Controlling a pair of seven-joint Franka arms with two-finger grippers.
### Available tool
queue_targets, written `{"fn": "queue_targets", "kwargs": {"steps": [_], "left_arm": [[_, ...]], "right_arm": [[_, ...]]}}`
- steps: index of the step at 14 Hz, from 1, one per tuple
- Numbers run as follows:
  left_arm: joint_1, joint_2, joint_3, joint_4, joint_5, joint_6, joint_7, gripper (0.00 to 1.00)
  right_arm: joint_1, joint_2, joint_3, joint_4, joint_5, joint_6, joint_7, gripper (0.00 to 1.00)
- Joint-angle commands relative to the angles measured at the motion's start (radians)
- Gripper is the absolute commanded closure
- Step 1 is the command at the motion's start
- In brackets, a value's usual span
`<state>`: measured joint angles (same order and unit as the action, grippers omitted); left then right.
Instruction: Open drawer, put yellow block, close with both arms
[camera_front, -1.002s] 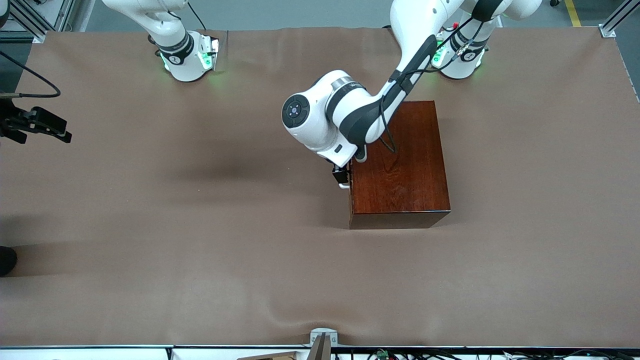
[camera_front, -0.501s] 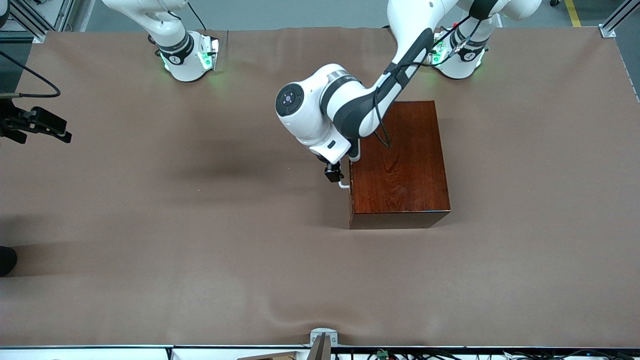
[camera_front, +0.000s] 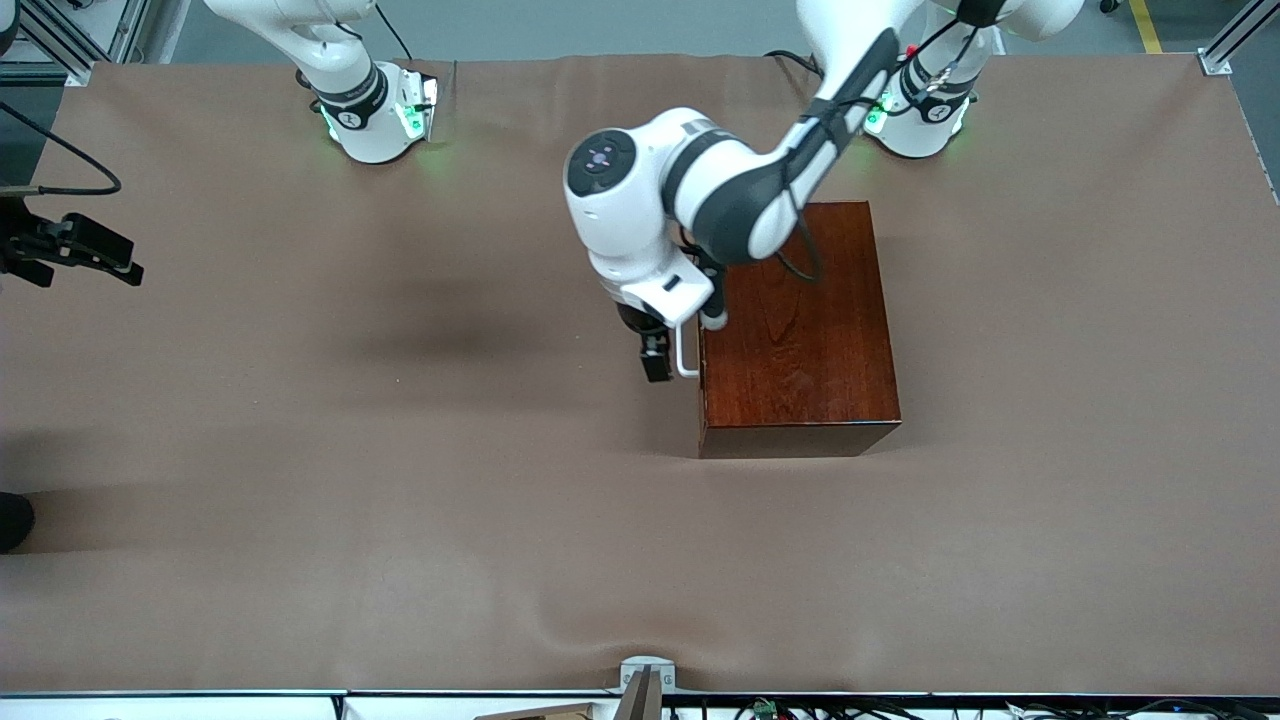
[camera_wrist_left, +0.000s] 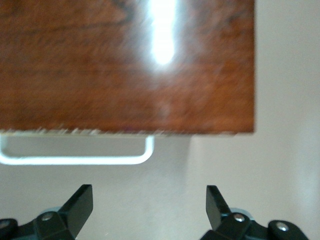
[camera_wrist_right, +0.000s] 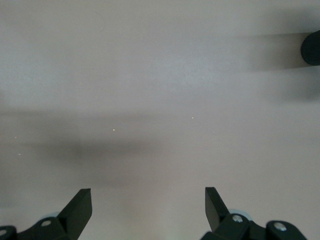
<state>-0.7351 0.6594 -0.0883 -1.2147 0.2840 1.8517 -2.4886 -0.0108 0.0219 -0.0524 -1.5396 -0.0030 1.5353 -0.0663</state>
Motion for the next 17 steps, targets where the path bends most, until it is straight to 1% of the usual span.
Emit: {"fn": "queue_targets", "kwargs": {"steps": [1, 3, 6, 8, 13, 15, 17], "left_arm": [[0.042, -0.038, -0.001, -0.003, 0.026, 0.009, 0.071, 0.00], [0.083, -0.063, 0.001, -0.009, 0.021, 0.009, 0.120, 0.00], [0.154, -0.098, -0.005, -0.011, 0.001, 0.009, 0.259, 0.00], [0.195, -0.106, -0.007, -0.011, -0.034, 0.021, 0.402, 0.00], [0.344, -0.100, -0.008, -0.013, -0.101, 0.184, 0.751, 0.00], [0.413, -0.096, -0.008, -0.013, -0.141, 0.228, 0.925, 0.00], [0.477, -0.095, -0.008, -0.014, -0.187, 0.238, 1.130, 0.00]], "right_arm": [[-0.009, -0.011, 0.008, 0.003, -0.003, -0.009, 0.014, 0.00], [-0.011, -0.011, 0.008, 0.004, -0.003, -0.011, 0.014, 0.00], [-0.011, -0.011, 0.008, 0.004, -0.003, -0.009, 0.013, 0.00], [-0.011, -0.011, 0.008, 0.004, -0.003, -0.007, 0.013, 0.00], [-0.011, -0.011, 0.008, 0.004, -0.003, -0.007, 0.013, 0.00], [-0.012, -0.011, 0.006, 0.004, -0.003, -0.009, 0.013, 0.00], [-0.011, -0.011, 0.006, 0.003, -0.003, -0.011, 0.014, 0.00]]}}
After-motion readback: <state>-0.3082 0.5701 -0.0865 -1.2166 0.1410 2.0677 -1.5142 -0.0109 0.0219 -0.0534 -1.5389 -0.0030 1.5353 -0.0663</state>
